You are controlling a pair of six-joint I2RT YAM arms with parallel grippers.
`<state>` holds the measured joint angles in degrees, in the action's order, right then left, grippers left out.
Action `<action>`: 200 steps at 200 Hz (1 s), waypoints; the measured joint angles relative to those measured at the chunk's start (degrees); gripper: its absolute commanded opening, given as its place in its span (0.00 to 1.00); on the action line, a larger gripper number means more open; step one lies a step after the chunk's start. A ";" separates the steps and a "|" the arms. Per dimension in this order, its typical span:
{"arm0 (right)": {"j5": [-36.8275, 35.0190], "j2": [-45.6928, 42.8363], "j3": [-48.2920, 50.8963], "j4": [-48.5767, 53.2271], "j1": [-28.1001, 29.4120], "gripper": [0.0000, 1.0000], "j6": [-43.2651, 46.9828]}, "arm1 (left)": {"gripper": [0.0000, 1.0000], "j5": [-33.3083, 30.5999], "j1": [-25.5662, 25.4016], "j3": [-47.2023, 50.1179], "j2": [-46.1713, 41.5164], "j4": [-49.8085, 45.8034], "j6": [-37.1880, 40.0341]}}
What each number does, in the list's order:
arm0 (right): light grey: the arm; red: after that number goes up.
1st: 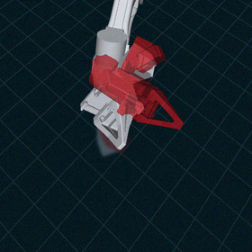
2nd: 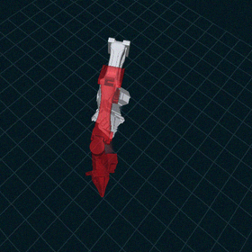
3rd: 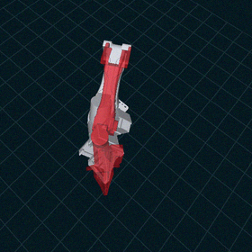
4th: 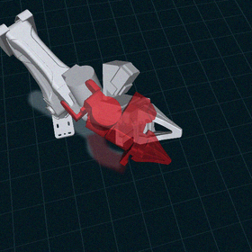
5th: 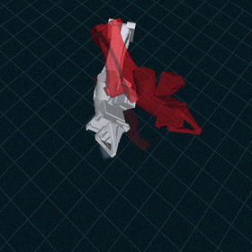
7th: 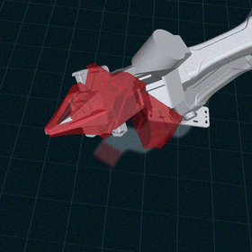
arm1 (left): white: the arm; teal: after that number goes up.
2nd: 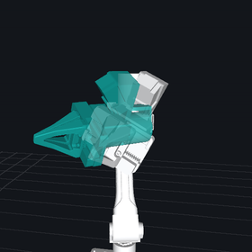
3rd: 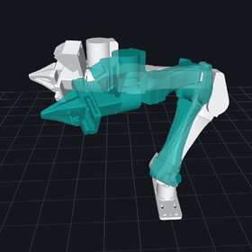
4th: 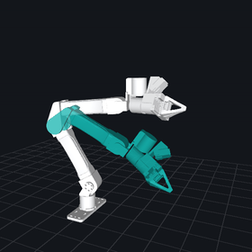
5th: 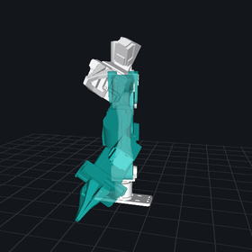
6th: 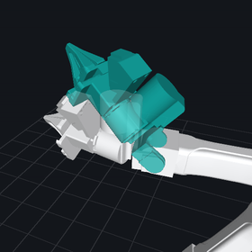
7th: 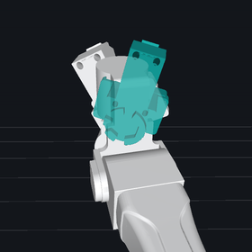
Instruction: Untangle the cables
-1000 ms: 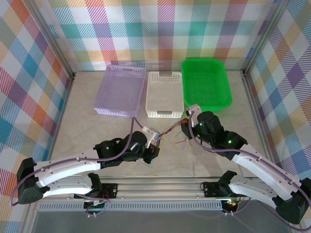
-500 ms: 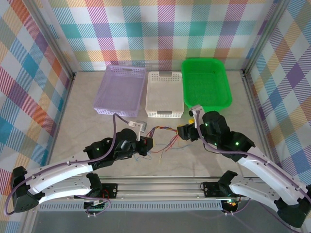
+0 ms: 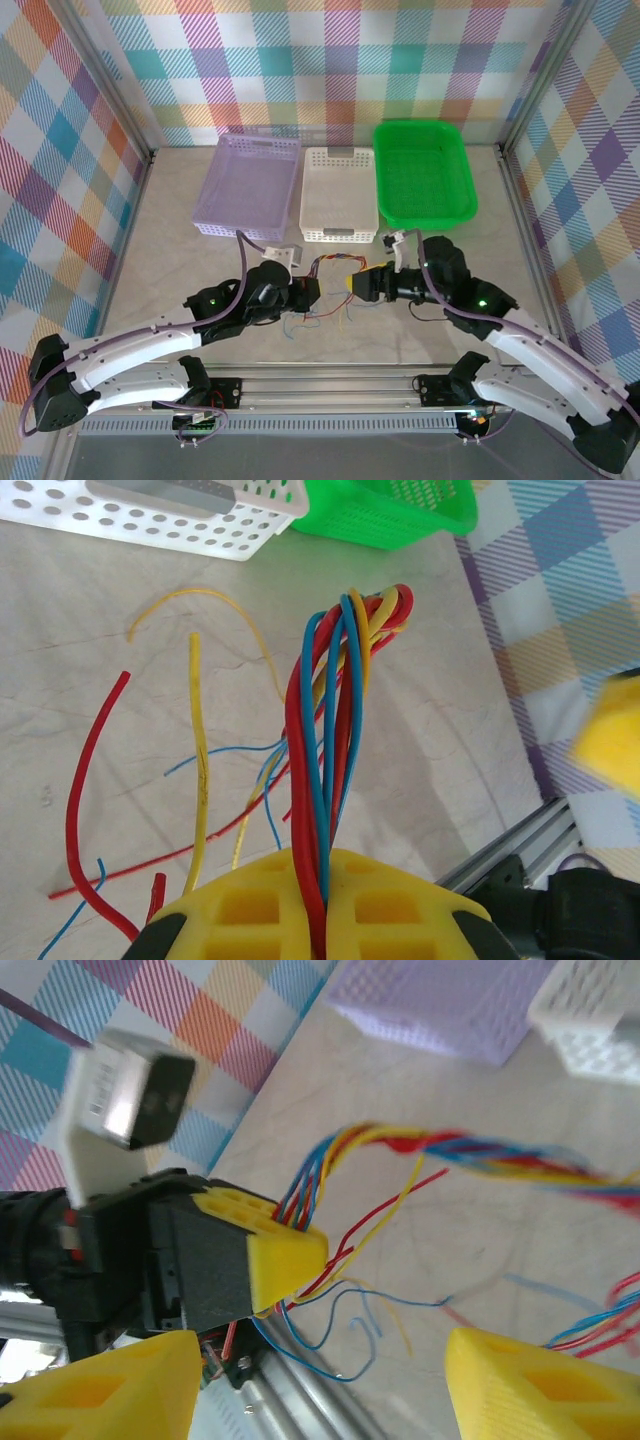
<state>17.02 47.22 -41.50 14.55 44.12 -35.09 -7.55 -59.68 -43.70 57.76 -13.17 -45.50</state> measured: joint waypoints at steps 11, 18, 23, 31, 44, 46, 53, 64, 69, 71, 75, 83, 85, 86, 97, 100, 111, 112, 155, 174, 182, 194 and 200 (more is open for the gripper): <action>1.03 0.76 2.64 -3.10 0.00 0.65 -2.43 | 0.00 0.52 0.00 0.02 0.31 1.55 -0.61; 1.40 0.96 4.17 -4.87 0.00 0.65 -3.85 | 0.00 0.85 0.00 0.04 0.42 2.71 -1.09; 1.49 0.96 4.87 -5.97 0.00 0.66 -4.74 | 0.00 1.11 0.00 0.04 0.48 3.45 -1.42; 1.46 0.92 5.66 -7.74 0.00 0.66 -5.86 | 0.00 1.38 -0.02 0.07 0.48 4.52 -1.70; 0.85 0.70 6.67 -11.26 0.00 0.68 -7.65 | 0.00 2.01 -0.02 0.31 0.48 6.36 -2.08; 0.70 0.61 6.88 -11.96 0.00 0.68 -7.89 | 0.00 2.10 -0.04 0.37 0.48 6.54 -2.10; 0.11 0.33 7.45 -13.99 0.00 0.68 -8.81 | 0.00 2.40 -0.20 0.57 0.50 7.28 -2.29; -0.74 0.07 8.28 -17.14 0.00 0.68 -10.16 | 0.00 2.64 -0.26 1.07 0.63 8.48 -2.58; -1.22 0.07 8.66 -18.51 0.00 0.68 -10.80 | 0.00 2.80 -0.33 1.29 0.72 8.94 -2.73; -1.51 0.07 8.87 -19.30 0.00 0.68 -11.10 | 0.00 2.86 -0.35 1.31 0.76 9.03 -2.73; -1.84 0.20 9.09 -20.13 0.00 0.68 -11.56 | 0.00 3.04 -0.44 1.44 0.92 9.22 -2.78; -2.58 0.59 9.40 -21.64 0.00 0.68 -12.55 | 0.00 3.26 -0.61 1.68 1.09 9.70 -2.93; -2.64 0.66 9.42 -21.81 0.00 0.68 -12.61 | 0.00 3.28 -0.63 1.75 1.14 9.79 -2.93; -2.73 0.76 9.46 -22.14 0.00 0.68 -12.79 | 0.00 3.32 -0.66 1.77 1.14 9.86 -2.95; -3.41 1.79 9.64 -24.00 0.00 0.68 -13.97 | 0.00 3.67 -0.92 2.19 1.18 10.58 -2.95; -3.61 2.05 9.66 -24.48 0.00 0.68 -14.21 | 0.00 3.72 -0.96 2.25 1.18 10.73 -2.95; -4.46 3.10 9.68 -26.03 0.00 0.67 -15.28 | 0.00 4.11 -1.05 2.43 1.18 11.52 -2.97; -4.46 3.10 9.68 -26.03 0.00 0.67 -15.28 | 0.00 4.11 -1.05 2.45 1.18 11.61 -2.97; -7.63 4.20 9.70 -29.20 0.00 0.62 -17.22 | 0.00 5.16 -1.77 2.78 1.16 15.41 -2.99; -9.05 4.26 9.94 -30.01 0.00 0.52 -18.01 | 0.00 5.60 -2.21 2.86 1.16 16.59 -2.97; -9.84 4.15 10.08 -30.08 0.00 0.47 -18.29 | 0.00 5.68 -2.47 2.86 1.18 16.76 -2.97; -11.15 3.74 10.38 -30.12 0.00 0.39 -18.56 | 0.00 6.23 -2.64 2.89 1.18 16.94 -2.93; -11.69 3.50 10.47 -30.10 0.00 0.35 -18.69 | 0.00 6.40 -2.82 2.97 1.18 17.27 -2.91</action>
<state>5.32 50.72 -31.03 -15.55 44.12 -53.78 -1.15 -62.50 -40.73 58.94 4.10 -48.40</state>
